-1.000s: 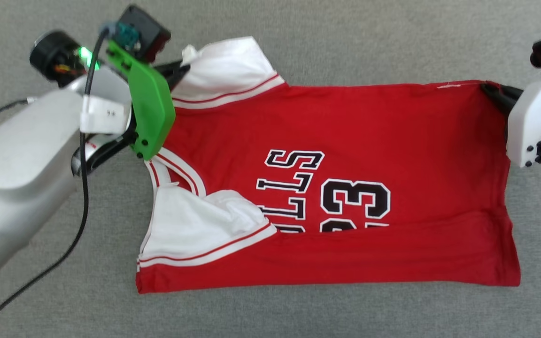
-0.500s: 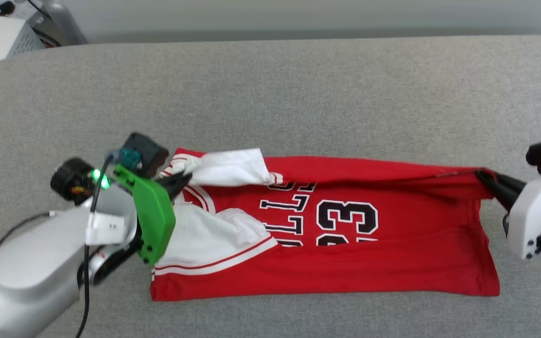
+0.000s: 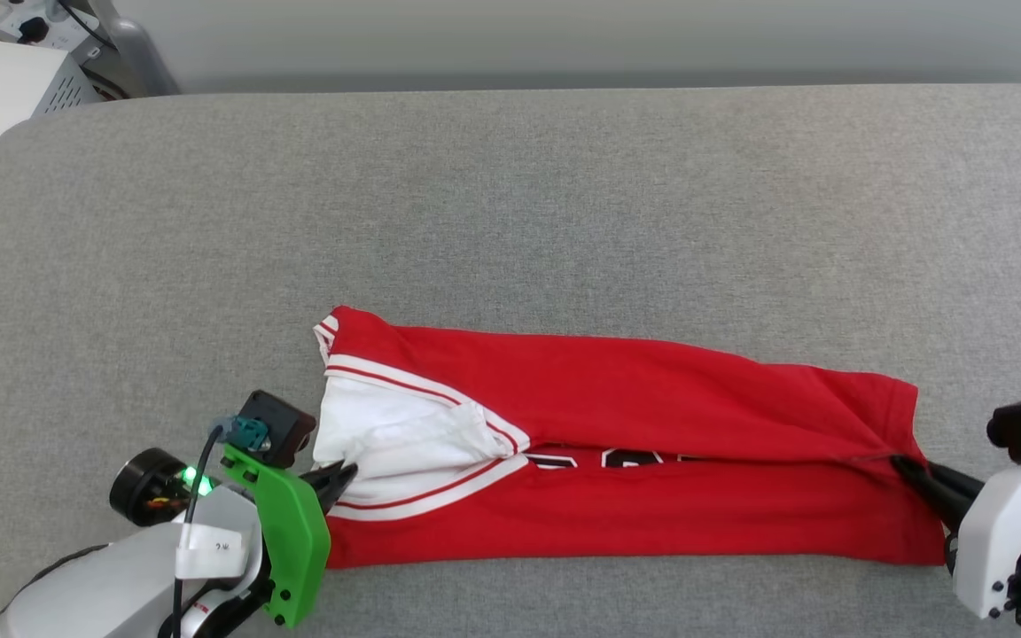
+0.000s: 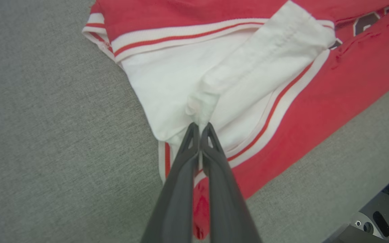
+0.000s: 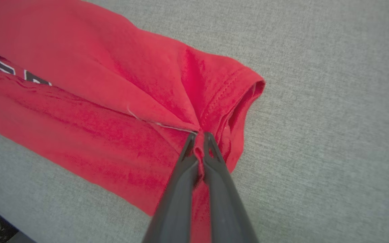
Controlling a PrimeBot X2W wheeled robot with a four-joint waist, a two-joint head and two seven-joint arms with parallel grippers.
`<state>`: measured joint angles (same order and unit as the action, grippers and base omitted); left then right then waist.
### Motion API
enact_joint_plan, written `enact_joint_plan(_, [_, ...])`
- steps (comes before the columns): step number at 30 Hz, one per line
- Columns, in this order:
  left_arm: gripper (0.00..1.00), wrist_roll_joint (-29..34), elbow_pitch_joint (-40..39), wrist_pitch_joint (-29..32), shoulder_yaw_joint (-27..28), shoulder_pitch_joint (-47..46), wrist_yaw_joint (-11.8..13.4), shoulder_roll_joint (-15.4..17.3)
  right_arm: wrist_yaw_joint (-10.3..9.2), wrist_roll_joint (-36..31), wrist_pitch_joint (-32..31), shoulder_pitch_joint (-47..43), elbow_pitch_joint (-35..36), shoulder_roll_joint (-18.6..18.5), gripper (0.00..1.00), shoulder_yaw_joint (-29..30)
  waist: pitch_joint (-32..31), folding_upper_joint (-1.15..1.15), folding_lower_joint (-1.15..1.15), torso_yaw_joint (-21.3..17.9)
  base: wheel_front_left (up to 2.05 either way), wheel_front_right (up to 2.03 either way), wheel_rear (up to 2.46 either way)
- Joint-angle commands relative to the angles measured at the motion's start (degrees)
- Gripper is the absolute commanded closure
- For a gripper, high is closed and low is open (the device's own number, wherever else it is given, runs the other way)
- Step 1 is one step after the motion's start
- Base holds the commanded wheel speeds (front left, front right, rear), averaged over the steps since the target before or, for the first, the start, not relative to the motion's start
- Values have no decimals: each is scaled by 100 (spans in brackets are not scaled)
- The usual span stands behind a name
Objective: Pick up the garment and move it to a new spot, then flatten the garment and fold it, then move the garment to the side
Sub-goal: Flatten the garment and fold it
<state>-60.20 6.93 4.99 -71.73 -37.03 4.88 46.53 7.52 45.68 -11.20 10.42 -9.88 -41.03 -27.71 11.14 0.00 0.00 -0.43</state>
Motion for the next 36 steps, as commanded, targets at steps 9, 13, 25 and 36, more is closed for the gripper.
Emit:
enact_joint_plan(9, [0,3,370,-516,109,315,277,-220,-3,103,-179,-260,78,200,0,226,-13,0,0,9,0,0,0])
enact_joint_plan(13, [0,144,358,-1151,357,381,646,-227,-3,494,-234,-290,368,154,0,569,-116,0,0,13,0,0,0])
enact_joint_plan(25, [0,1251,36,-1995,1682,728,1996,-615,-3,1987,-1624,-447,337,-161,0,1555,-24,0,0,192,0,0,0])
enact_joint_plan(36, [0,2961,-411,-1998,3586,1884,2240,-1528,-3,1716,-2010,64,-556,388,0,1249,234,0,0,410,0,0,0])
